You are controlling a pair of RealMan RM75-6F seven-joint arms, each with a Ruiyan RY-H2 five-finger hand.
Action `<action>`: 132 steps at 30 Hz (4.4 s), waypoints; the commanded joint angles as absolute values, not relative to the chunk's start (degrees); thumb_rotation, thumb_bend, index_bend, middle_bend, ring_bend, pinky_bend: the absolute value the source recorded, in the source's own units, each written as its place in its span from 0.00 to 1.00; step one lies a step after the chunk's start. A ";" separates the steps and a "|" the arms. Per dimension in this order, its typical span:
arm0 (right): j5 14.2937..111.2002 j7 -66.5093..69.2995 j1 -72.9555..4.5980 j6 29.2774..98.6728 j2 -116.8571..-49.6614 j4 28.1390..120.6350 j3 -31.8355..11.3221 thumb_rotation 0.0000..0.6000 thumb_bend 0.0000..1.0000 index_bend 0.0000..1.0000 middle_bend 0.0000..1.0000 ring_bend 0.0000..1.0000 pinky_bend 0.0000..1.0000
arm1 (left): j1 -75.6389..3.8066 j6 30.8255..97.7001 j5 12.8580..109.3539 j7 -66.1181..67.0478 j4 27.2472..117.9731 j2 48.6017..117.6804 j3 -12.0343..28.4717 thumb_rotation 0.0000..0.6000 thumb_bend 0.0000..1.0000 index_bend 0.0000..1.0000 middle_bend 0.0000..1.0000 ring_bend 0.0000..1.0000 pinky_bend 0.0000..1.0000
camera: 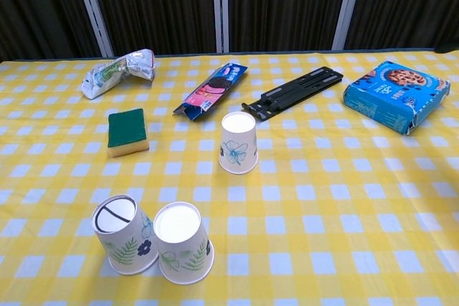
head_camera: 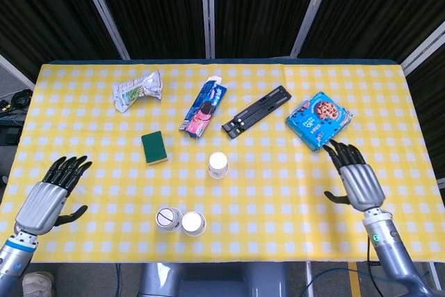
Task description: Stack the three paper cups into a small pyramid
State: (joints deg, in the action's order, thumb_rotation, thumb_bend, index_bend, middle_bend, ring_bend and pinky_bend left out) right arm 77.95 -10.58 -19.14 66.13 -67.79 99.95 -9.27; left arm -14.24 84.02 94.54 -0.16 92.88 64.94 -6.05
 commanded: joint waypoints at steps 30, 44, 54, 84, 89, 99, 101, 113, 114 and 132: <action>43.69 -30.21 -47.80 53.83 -89.20 100.14 -16.85 1.00 0.23 0.19 0.00 0.00 0.00 | -14.73 80.73 96.30 -6.19 91.25 64.07 -4.90 1.00 0.25 0.00 0.00 0.00 0.00; 38.61 -31.14 -52.37 53.67 -93.11 94.73 -15.78 1.00 0.30 0.13 0.00 0.00 0.00 | -14.82 80.02 96.42 -7.61 90.82 63.86 -4.60 1.00 0.25 0.00 0.00 0.00 0.00; 38.17 -29.83 -54.31 53.25 -95.54 91.25 -15.60 1.00 0.38 0.20 0.00 0.00 0.00 | -14.78 79.86 97.26 -6.92 91.08 63.98 -4.75 1.00 0.25 0.00 0.00 0.00 0.00; 45.39 -28.32 -53.93 59.63 -93.29 97.85 -16.33 1.00 0.38 0.41 0.04 0.00 0.00 | -14.96 78.56 96.95 -6.60 91.23 63.90 -4.52 1.00 0.25 0.00 0.00 0.00 0.00; 48.16 -27.83 -52.25 61.36 -88.34 107.22 -16.31 1.00 0.38 0.41 0.04 0.00 0.00 | -15.11 77.84 96.63 -5.14 91.43 64.17 -4.43 1.00 0.25 0.00 0.00 0.00 0.00; 55.09 -20.55 -48.35 57.15 -78.96 119.75 -13.00 1.00 0.38 0.42 0.04 0.00 0.00 | -15.19 77.08 96.57 -2.93 92.07 64.57 -4.51 1.00 0.25 0.00 0.00 0.00 0.00; 56.39 -19.23 -47.83 56.62 -78.11 120.37 -12.52 1.00 0.38 0.42 0.04 0.00 0.00 | -15.25 76.91 96.55 -2.70 92.13 64.62 -4.50 1.00 0.25 0.00 0.00 0.00 0.00; 60.92 -14.05 -47.21 53.94 -78.86 119.79 -10.36 1.00 0.38 0.42 0.04 0.00 0.00 | -15.44 76.04 95.95 -1.64 92.30 64.87 -4.38 1.00 0.25 0.00 0.00 0.00 0.00; 60.92 -14.03 -47.37 53.98 -79.34 119.69 -10.44 1.00 0.38 0.42 0.04 0.00 0.00 | -15.46 75.95 95.92 -1.57 92.34 64.89 -4.39 1.00 0.25 0.00 0.00 0.00 0.00; 57.45 -18.91 -50.87 55.18 -87.65 116.47 -10.27 1.00 0.38 0.43 0.04 0.00 0.00 | -15.63 75.44 95.54 -2.28 92.52 64.27 -4.40 1.00 0.25 0.00 0.00 0.00 0.00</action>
